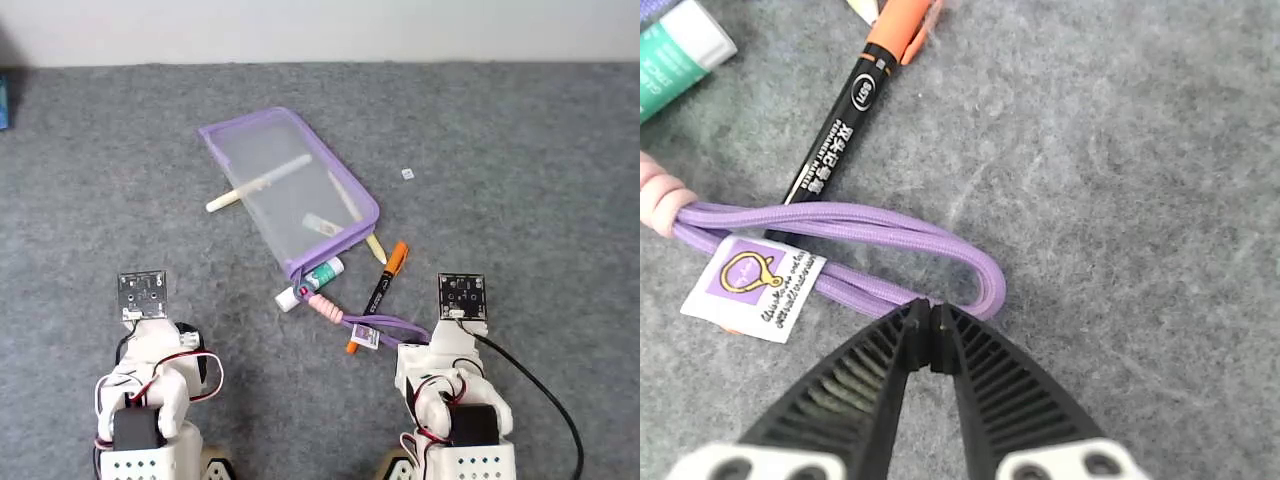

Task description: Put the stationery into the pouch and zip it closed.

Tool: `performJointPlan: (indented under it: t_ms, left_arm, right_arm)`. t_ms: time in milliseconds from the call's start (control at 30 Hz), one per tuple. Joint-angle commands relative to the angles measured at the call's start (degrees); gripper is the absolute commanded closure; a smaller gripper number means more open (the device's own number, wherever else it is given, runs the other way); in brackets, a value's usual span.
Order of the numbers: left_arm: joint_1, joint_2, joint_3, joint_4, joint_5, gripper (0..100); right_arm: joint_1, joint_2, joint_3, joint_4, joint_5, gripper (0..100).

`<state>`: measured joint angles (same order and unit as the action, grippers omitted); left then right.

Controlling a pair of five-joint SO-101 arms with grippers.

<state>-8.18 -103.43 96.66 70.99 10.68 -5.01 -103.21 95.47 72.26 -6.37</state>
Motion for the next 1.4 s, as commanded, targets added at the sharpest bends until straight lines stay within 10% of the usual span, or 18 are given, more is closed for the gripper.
performJointPlan:
  t_ms: [0, 1067, 1367]
  left_arm:
    - [-0.2, -0.7, -0.3, 0.2, 0.3, 99]
    - [-0.2, -0.7, -0.3, 0.2, 0.3, 99]
    - [-0.2, -0.7, -0.3, 0.2, 0.3, 99]
  right_arm:
    - [0.3, -0.7, 1.0, -0.3, 0.5, 99.0]
    - [-3.5, -0.4, -12.3, -2.0, 6.8, 99.1]
    - [-9.7, 27.7, -29.5, 0.6, 11.6, 99.1]
